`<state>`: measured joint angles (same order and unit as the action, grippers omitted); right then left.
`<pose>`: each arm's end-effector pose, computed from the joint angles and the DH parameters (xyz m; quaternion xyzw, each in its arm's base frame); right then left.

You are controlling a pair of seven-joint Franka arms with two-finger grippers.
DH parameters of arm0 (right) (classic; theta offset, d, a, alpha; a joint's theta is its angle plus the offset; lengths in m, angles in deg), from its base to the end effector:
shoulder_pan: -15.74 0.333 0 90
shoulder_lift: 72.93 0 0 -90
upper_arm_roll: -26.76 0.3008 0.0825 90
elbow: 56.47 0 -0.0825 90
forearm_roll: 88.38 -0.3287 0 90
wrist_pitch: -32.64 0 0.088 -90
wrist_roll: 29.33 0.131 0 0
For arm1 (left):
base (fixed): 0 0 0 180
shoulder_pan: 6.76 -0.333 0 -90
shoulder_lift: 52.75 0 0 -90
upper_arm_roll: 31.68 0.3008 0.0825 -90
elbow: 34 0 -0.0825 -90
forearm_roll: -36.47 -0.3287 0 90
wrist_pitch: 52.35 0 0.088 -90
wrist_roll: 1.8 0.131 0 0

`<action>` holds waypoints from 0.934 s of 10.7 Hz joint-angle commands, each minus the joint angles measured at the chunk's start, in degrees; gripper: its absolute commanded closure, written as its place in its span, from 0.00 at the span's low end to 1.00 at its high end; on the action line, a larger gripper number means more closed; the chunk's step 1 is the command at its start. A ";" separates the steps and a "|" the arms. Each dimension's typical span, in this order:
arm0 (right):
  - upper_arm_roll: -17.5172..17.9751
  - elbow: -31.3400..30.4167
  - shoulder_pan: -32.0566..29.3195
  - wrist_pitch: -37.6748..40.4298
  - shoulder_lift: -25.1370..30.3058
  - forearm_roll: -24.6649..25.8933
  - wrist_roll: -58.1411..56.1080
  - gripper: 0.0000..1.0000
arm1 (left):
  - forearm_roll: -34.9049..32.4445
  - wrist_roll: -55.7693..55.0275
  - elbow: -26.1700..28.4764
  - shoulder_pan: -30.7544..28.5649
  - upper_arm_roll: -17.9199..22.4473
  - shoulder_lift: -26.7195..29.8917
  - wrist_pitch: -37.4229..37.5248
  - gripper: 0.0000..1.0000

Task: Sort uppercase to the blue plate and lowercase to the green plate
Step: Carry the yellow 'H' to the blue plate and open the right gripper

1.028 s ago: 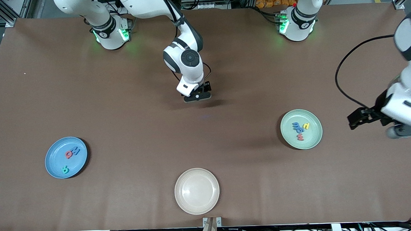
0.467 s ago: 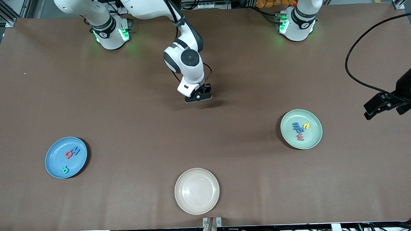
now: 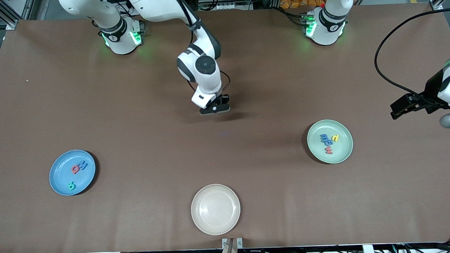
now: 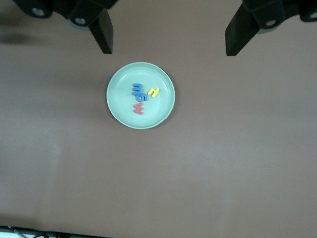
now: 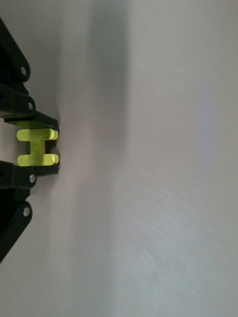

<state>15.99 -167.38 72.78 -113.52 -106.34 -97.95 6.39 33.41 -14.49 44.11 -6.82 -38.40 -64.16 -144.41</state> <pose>0.4028 0.4266 0.1972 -0.9989 -0.0400 -0.0199 0.0131 0.5595 -0.0516 0.5705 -0.9982 -0.0536 -0.0250 0.0111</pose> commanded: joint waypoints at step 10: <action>2.33 2.01 -46.28 11.69 9.42 14.99 -36.21 1.00 | 2.09 0.73 0.82 1.55 2.41 2.19 2.32 0.00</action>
<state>16.72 -166.34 31.47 -102.15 -97.27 -86.39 -25.97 34.40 -14.49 44.12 -6.01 -37.09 -63.44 -142.59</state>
